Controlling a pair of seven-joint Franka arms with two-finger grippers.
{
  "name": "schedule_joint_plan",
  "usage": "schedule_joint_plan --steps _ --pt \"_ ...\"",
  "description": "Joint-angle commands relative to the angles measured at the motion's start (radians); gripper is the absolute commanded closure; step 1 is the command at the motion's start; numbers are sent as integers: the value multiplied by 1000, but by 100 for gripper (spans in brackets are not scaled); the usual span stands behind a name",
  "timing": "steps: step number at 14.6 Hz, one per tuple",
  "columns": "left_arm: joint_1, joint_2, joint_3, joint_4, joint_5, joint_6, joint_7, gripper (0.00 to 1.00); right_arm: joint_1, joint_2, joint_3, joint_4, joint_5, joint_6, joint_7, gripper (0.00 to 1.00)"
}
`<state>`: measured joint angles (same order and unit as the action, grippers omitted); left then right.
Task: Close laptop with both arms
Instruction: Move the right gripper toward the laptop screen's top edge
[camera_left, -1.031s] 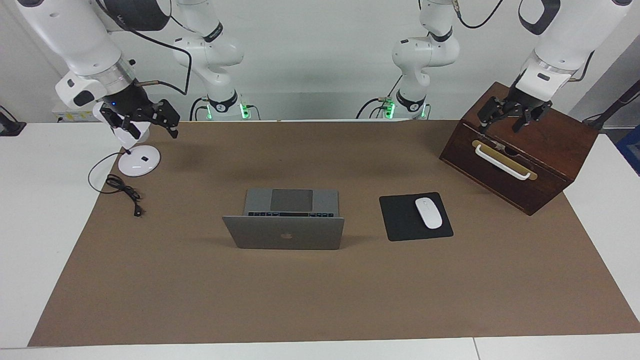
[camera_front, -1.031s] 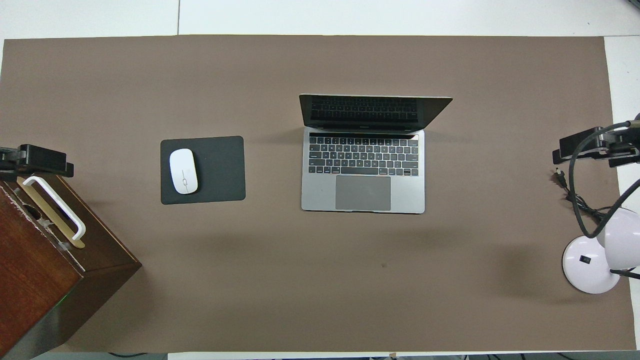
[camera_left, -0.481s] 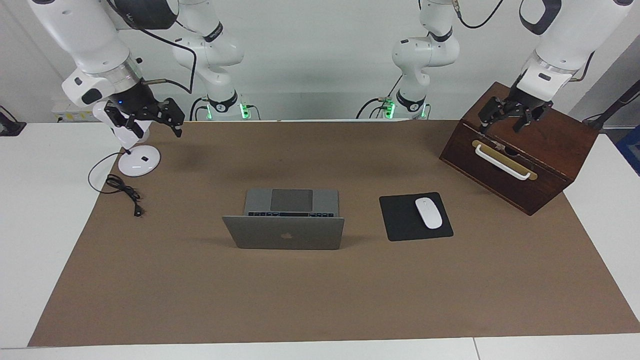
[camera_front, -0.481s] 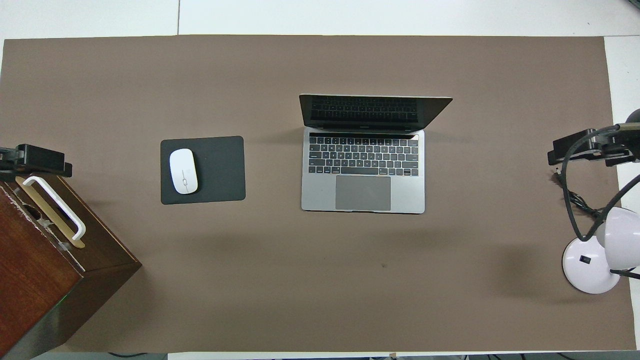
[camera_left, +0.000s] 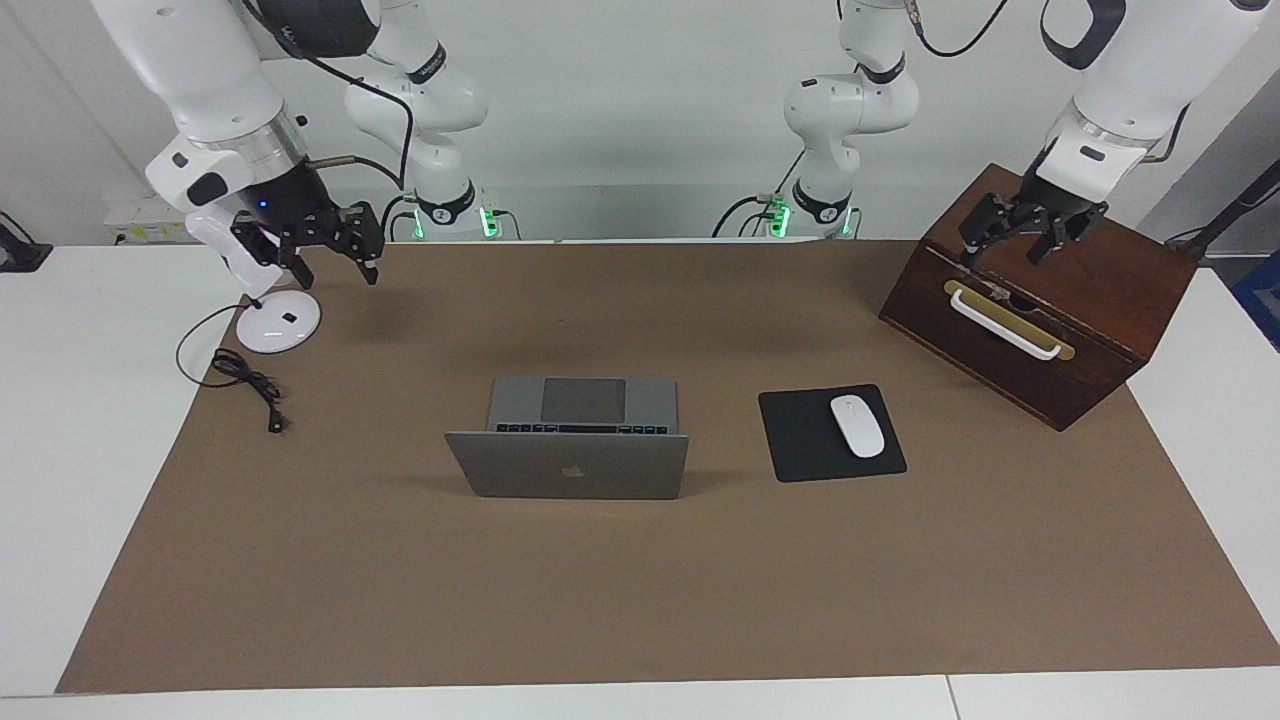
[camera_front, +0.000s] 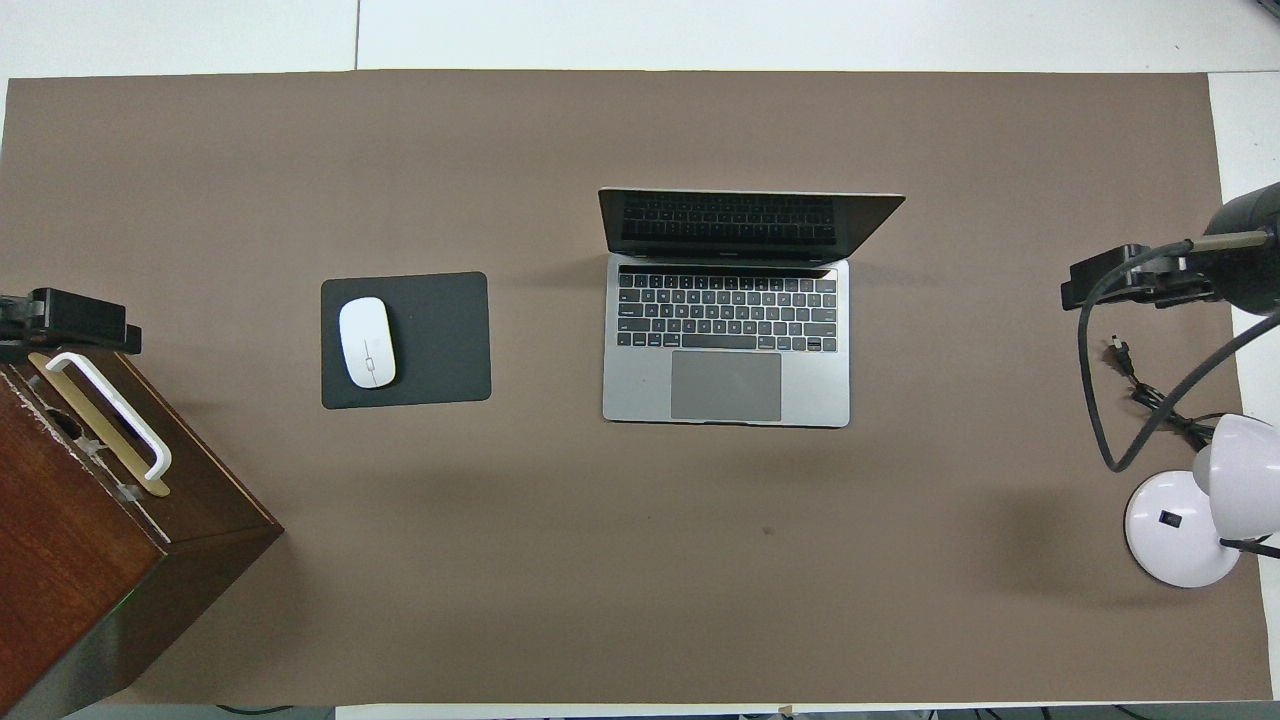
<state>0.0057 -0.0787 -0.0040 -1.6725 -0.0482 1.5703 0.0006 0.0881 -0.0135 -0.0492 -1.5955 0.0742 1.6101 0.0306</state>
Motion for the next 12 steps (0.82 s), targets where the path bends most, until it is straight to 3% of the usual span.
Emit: schedule_joint_plan --steps 1,2,3,5,8,10,12 --pt "2 -3 -2 4 24 5 -2 0 16 9 6 -17 33 66 9 60" --pt "2 -3 -4 5 22 11 -2 0 21 20 6 -11 44 79 11 72" --pt "2 -3 -4 4 22 16 -1 0 28 33 8 -6 64 96 14 76" --pt "-10 -4 -4 2 22 11 -1 0 38 47 8 3 73 111 26 77" --pt "-12 -6 -5 -4 22 13 -2 0 47 104 8 74 73 110 28 87" --pt "-6 -6 -4 -4 24 16 -1 0 47 142 8 117 68 105 25 99" --pt "0 -6 -4 -4 24 10 -2 0 50 210 22 198 62 94 23 100"
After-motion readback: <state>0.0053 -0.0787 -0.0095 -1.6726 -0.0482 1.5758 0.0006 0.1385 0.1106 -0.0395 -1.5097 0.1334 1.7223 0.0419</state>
